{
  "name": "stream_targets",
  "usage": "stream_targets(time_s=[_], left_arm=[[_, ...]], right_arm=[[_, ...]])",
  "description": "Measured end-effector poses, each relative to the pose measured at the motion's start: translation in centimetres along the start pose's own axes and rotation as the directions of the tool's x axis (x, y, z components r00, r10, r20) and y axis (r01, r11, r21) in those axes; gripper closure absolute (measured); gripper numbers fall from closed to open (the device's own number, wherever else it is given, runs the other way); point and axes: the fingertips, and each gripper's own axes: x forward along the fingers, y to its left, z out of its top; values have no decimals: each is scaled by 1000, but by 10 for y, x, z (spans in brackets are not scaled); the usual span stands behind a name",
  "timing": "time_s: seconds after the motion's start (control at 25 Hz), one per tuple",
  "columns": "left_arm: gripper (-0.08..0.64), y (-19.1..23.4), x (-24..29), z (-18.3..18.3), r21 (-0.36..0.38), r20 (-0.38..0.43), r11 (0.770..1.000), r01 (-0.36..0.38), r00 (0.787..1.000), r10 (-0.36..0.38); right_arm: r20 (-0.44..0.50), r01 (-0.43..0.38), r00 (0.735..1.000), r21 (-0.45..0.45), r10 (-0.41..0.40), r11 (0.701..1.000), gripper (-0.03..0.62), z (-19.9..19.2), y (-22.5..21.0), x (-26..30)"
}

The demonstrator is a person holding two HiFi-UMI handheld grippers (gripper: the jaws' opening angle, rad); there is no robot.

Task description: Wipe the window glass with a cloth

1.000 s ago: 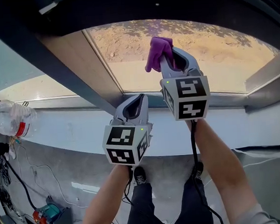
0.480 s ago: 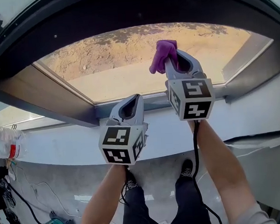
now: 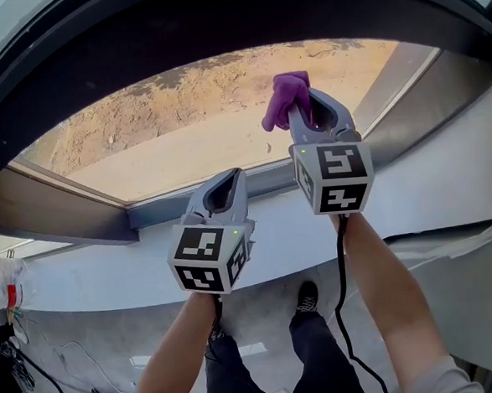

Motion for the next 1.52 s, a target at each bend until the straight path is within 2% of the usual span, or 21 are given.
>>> stream_targets(time_s=[0.2,0.36,0.6,0.76,0.96,1.08,1.24,1.36,1.52], left_arm=[[560,-31,35,-2,6,-12,999,37,999,-37],[560,-54,63,-2,13,-23,998,60,998,-60],[560,-85,94,1,40,-41,994,105,994,-103],[560,-103,113,7,51,-44,991,122,992,-120],[560,-116,128,10,66,-52,989,134,990,-131],[560,-124,134,13,72,-54,986,149,988,-146],[560,-133,139,14,78,-58,983,164,986,-160],[560,-140,145,14,87,-63,981,175,983,-170],[560,-140,147,12,88,-69,980,176,983,-170]], right_arm=[[26,13,1000,22,-14,1000,503,-12,-52,-7],[25,76,997,55,-78,996,503,-24,-108,-15],[16,144,989,79,-146,986,503,-40,-168,-25],[33,152,988,40,-153,988,500,-42,-189,-26],[49,174,983,51,-176,984,502,-46,-210,-30],[33,216,975,116,-222,969,503,-53,-229,-34],[20,255,966,129,-259,958,503,-56,-240,-36],[-11,320,946,174,-323,931,505,-67,-261,-40],[-53,405,914,192,-402,894,505,-78,-280,-45]])
